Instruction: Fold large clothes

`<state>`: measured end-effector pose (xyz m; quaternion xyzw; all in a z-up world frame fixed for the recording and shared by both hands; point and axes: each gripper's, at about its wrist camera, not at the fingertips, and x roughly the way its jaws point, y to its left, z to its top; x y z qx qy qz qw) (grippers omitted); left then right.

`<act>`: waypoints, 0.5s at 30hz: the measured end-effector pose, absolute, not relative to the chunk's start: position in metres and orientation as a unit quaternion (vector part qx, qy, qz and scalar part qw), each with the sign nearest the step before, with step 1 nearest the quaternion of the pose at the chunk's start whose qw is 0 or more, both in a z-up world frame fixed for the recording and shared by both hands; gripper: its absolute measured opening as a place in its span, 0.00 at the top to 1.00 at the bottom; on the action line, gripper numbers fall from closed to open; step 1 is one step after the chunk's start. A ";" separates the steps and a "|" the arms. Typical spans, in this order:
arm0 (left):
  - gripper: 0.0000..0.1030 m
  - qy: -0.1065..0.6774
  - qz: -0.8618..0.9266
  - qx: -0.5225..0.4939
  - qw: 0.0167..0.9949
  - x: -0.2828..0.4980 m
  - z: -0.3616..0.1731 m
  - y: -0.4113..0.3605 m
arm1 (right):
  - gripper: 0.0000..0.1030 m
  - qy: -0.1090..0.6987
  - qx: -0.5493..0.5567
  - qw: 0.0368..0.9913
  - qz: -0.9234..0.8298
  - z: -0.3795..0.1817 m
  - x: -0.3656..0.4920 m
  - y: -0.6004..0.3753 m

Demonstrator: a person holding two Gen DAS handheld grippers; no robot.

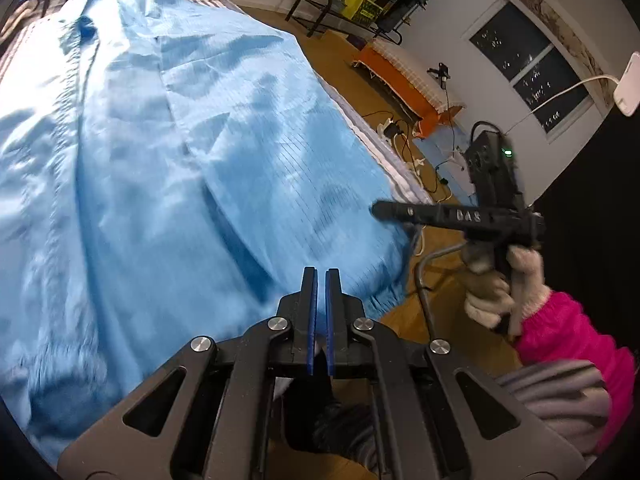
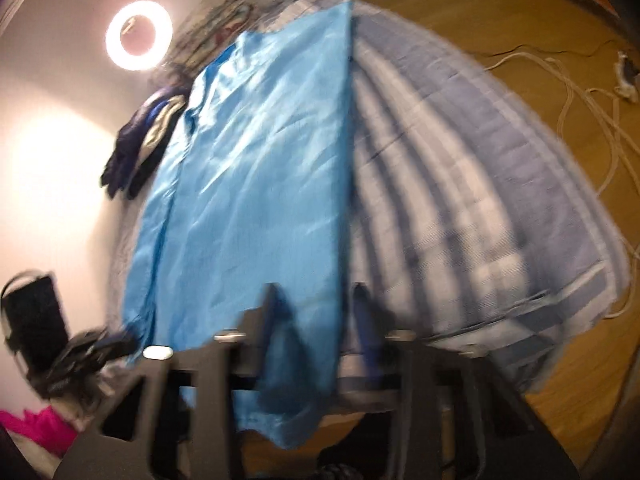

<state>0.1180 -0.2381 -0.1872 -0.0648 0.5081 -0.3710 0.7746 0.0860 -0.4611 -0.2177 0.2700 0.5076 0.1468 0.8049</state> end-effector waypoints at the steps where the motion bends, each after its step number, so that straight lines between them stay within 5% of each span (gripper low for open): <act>1: 1.00 0.511 -0.365 -0.055 0.777 0.120 -0.193 -0.242 | 0.93 0.513 0.260 0.804 0.149 -0.217 0.086 -0.456; 7: 1.00 0.551 -0.363 -0.037 0.750 0.133 -0.243 -0.269 | 0.98 0.498 0.218 0.827 0.146 -0.184 0.083 -0.438; 15: 1.00 0.525 -0.358 -0.075 0.769 0.129 -0.201 -0.232 | 0.99 0.549 0.108 0.825 0.078 -0.184 0.094 -0.409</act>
